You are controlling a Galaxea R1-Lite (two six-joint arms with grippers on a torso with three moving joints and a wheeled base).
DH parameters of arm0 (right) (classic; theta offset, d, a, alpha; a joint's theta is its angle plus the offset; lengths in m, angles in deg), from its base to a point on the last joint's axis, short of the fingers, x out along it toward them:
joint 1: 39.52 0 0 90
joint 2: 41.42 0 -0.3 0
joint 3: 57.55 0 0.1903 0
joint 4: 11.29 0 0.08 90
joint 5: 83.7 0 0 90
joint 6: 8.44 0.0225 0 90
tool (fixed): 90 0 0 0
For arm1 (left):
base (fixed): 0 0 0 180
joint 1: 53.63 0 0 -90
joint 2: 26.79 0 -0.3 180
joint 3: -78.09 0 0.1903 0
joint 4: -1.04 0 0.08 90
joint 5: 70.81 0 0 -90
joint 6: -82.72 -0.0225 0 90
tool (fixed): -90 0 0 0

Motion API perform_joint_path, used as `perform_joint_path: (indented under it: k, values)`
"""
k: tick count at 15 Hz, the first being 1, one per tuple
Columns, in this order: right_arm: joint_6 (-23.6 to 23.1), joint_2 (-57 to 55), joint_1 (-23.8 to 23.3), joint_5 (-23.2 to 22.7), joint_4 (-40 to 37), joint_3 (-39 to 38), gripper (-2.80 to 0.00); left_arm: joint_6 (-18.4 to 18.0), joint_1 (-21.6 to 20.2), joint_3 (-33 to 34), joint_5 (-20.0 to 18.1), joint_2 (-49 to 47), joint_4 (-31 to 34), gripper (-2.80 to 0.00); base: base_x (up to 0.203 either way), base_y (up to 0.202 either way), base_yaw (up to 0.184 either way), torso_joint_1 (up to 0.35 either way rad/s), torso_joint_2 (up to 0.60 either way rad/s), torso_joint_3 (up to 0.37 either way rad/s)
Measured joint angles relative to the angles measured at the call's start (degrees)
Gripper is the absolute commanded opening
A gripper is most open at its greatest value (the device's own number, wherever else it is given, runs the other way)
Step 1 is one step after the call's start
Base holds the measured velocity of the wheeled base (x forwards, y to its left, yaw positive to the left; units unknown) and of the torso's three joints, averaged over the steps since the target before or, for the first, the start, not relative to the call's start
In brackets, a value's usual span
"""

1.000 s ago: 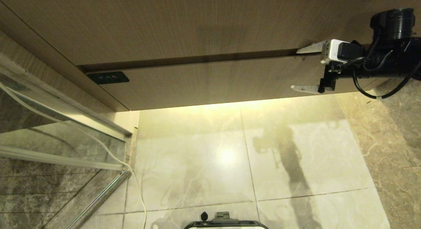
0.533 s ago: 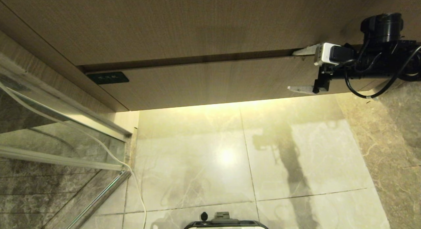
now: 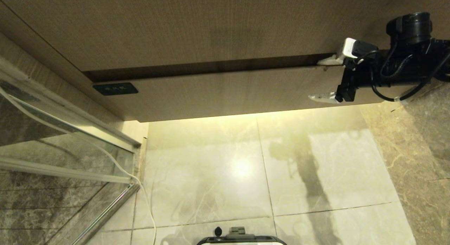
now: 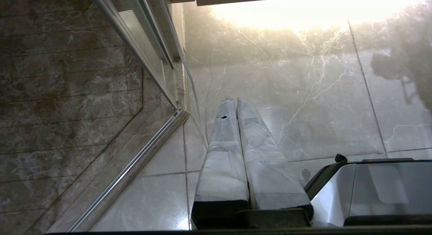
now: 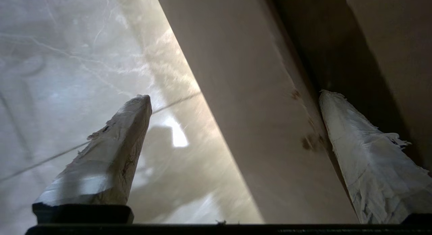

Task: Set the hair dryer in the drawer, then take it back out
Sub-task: Pull open the drawer

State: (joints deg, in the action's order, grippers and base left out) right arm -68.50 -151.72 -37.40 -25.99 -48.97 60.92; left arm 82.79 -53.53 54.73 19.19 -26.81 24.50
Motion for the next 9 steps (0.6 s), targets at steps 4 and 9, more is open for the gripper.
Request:
perform_joint_path:
  k: [4,9]
  values:
    - [9.2,0.6,-0.1,4.0,-3.0,-1.0,0.0,0.0,0.0,0.0,0.0,0.0,0.0,-2.8,0.0,0.0,0.0,0.0,0.0,0.0]
    - [11.9,5.3,0.0,7.3,-7.2,-6.6,0.0,0.0,0.0,0.0,0.0,0.0,0.0,-2.8,0.0,0.0,0.0,0.0,0.0,0.0]
